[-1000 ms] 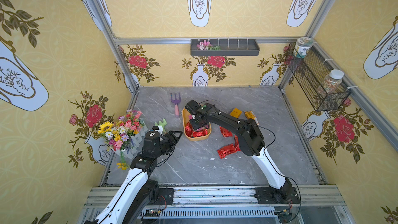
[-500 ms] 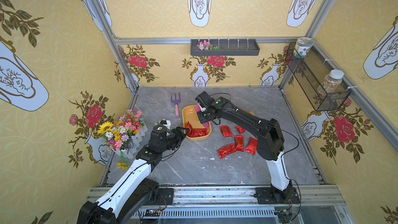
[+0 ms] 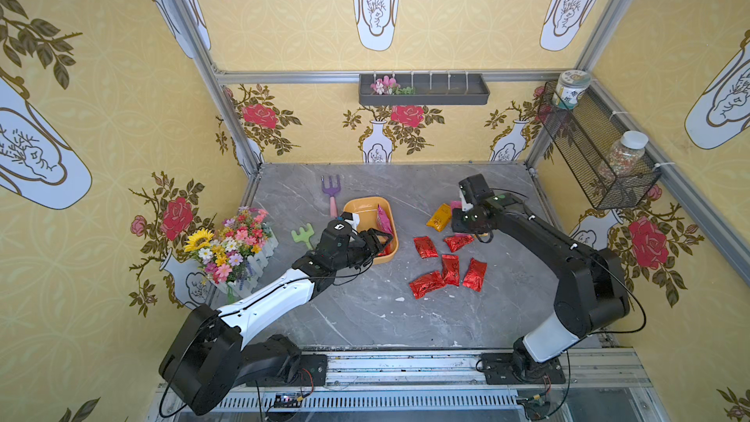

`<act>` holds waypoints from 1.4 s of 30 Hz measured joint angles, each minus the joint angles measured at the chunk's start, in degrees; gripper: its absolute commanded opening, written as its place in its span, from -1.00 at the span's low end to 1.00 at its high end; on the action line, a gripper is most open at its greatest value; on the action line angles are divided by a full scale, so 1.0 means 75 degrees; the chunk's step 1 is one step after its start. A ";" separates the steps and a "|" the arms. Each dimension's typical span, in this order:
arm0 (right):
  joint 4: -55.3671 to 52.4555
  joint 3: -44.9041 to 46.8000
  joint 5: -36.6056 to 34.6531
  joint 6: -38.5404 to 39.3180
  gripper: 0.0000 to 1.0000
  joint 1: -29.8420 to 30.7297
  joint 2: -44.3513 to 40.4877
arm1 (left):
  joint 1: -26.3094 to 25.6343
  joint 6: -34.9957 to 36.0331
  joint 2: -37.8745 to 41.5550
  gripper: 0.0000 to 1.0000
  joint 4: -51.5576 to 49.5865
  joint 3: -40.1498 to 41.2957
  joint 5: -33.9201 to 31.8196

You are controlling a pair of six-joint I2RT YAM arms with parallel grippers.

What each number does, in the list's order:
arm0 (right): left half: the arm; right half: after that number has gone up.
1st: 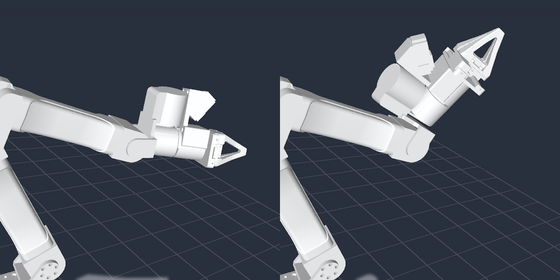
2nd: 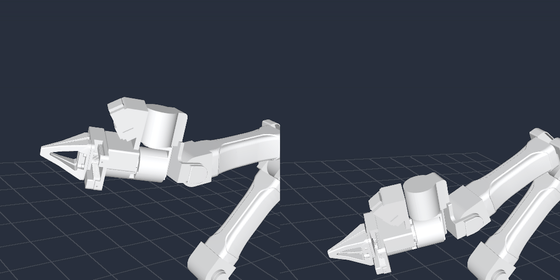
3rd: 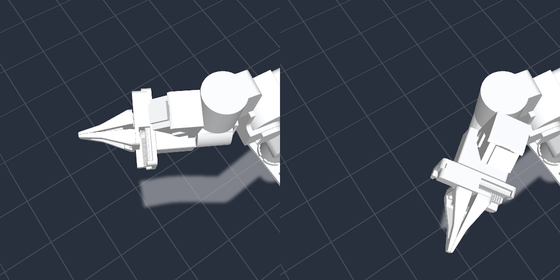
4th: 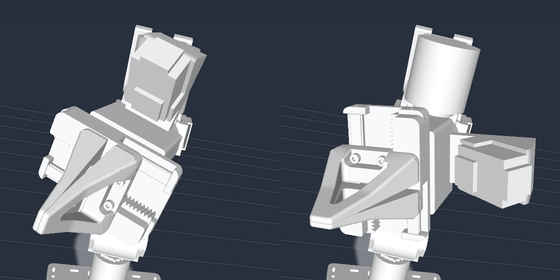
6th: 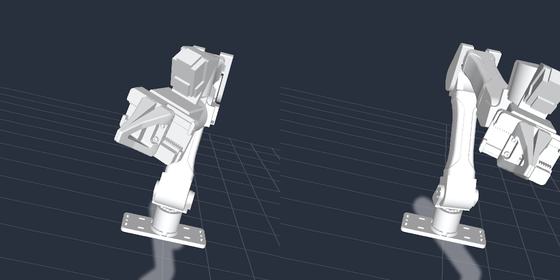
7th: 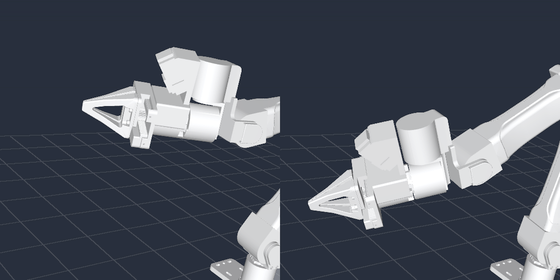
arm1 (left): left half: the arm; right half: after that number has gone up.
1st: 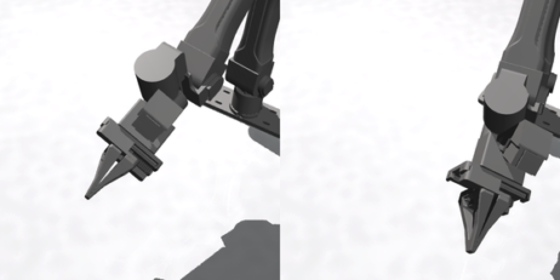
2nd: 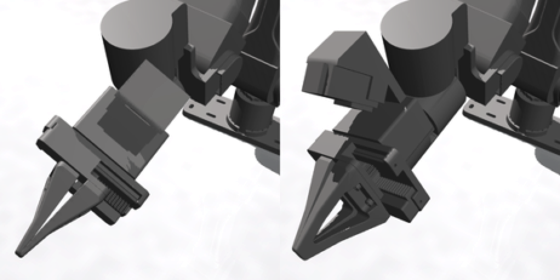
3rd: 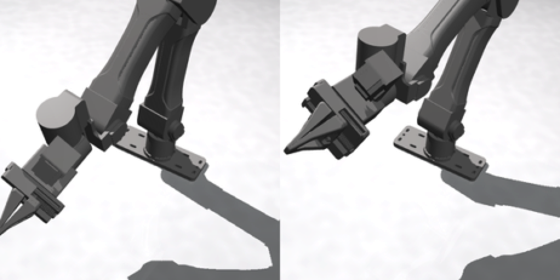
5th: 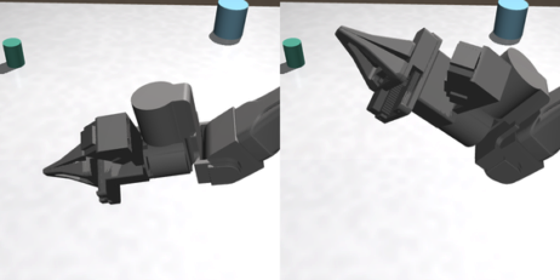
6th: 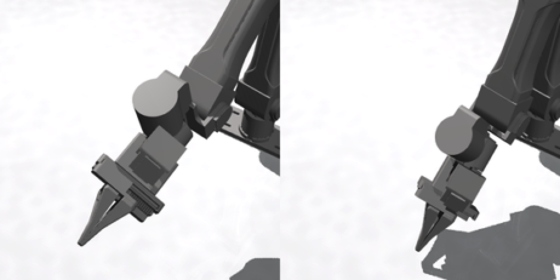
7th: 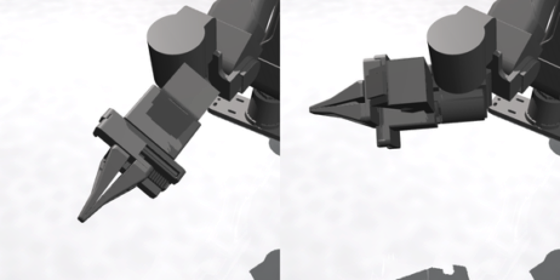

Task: Take the tea bags out of the storage box
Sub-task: Place the tea bag at the center of the board.

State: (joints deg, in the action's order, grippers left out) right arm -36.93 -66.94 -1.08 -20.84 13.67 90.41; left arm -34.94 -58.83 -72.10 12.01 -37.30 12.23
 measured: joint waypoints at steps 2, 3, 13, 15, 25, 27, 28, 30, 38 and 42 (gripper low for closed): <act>0.0128 0.0493 0.0052 -0.0055 -0.05 -0.0501 -0.0198 | -0.0038 -0.0015 -0.0163 0.28 0.0137 -0.0070 0.0026; 0.0189 0.0699 0.0114 -0.0111 -0.05 -0.0720 -0.0262 | -0.0044 -0.0017 -0.0219 0.28 0.0213 -0.0087 0.0038; 0.0740 0.1711 0.0353 -0.0242 -0.06 -0.2273 0.0012 | -0.0050 -0.0017 -0.0143 0.29 0.0522 0.0067 0.0201; 0.0799 0.1818 0.0423 -0.0239 0.01 -0.2285 0.0087 | -0.0050 -0.0017 -0.0055 0.30 0.0562 0.0157 0.0204; 0.1110 0.2232 0.0300 -0.0245 0.14 -0.2323 0.0003 | 0.0070 0.0026 0.0428 0.30 0.0519 0.0393 0.0154; 0.1116 0.2259 0.0271 -0.0245 0.24 -0.2323 -0.0105 | 0.0117 0.0090 0.0615 0.31 0.0379 0.0391 0.0076; 0.1122 0.2259 0.0242 -0.0248 0.28 -0.2323 -0.0157 | 0.0122 0.0128 0.0694 0.32 0.0286 0.0391 0.0044; 0.1116 0.2250 0.0198 -0.0248 0.34 -0.2323 -0.0280 | 0.0160 0.0221 0.0868 0.33 0.0067 0.0367 -0.0087; 0.0988 0.2078 0.0090 -0.0391 0.42 -0.2139 -0.1087 | 0.0376 0.0723 0.1215 0.34 -0.1061 -0.0143 -0.0493; 0.0758 0.1687 -0.0300 -0.0402 0.41 -0.1405 -0.1711 | 0.0475 0.0944 0.1218 0.34 -0.1448 -0.0428 -0.0644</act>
State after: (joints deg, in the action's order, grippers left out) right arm -31.24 -54.28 -3.33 -23.86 3.14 77.58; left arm -31.38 -51.75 -62.96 1.15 -40.51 7.40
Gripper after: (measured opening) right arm 0.708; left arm 0.668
